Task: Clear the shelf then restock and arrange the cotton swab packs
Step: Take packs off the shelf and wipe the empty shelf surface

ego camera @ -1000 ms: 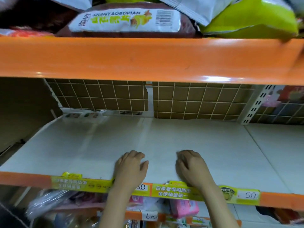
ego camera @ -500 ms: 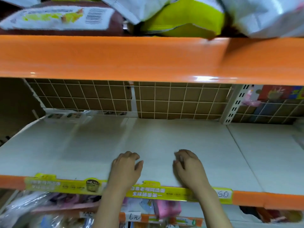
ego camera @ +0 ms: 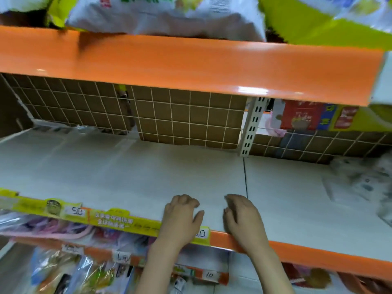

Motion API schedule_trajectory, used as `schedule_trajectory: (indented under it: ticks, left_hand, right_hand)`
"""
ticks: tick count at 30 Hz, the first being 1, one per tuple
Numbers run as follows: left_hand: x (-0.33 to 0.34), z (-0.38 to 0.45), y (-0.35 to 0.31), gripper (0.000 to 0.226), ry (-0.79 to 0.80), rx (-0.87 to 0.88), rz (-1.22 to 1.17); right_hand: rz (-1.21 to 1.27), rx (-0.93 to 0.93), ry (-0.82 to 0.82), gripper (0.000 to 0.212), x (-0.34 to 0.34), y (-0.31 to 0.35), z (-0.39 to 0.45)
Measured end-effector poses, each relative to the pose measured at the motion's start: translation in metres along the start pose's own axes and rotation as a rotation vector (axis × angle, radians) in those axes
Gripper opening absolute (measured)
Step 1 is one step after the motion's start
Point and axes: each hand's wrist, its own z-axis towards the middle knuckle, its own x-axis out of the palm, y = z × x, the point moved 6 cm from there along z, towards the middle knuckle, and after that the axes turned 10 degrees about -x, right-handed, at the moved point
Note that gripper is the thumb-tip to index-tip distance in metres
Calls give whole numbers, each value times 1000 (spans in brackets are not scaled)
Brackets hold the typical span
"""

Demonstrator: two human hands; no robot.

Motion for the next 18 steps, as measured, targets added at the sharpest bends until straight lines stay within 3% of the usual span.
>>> schedule_trajectory:
  ticks: [10, 18]
  left_hand:
    - [0, 0, -6, 36, 3, -11, -23]
    - [13, 0, -38, 37, -1, -37, -31]
  right_hand:
    - [-15, 62, 9, 34, -13, -20, -20]
    - [-55, 100, 94, 45, -41, -64, -36]
